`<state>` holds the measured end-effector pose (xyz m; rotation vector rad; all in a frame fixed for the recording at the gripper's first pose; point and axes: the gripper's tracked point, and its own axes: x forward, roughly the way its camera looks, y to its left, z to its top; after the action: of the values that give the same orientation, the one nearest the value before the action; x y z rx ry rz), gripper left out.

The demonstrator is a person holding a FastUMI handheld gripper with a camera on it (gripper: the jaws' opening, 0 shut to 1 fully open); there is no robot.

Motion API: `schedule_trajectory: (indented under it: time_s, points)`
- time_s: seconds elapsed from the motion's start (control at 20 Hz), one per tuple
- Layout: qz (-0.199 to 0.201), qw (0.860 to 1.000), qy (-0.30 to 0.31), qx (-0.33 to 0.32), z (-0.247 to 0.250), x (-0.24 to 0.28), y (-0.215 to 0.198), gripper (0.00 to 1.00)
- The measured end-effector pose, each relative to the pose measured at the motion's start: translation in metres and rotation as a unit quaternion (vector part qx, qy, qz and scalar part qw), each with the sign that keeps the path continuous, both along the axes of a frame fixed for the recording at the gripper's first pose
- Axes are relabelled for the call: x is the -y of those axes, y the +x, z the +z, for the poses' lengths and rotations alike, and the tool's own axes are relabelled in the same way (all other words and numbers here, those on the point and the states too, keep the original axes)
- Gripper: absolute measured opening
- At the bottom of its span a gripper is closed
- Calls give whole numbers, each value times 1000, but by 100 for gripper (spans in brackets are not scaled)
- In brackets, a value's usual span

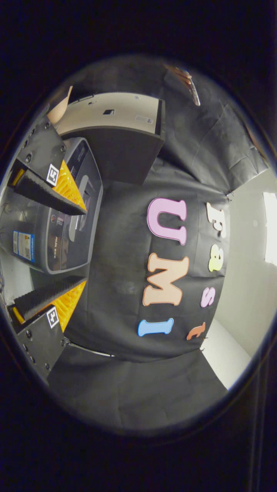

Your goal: Put the clothes into the washing machine and then close the washing machine lid.

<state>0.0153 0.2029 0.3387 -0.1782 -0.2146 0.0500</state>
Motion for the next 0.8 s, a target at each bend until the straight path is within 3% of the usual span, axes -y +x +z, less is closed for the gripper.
schedule_trajectory:
  time_s: [0.8]
  points:
    - [-11, 998, 48, -49, -55, 14, 11, 98]
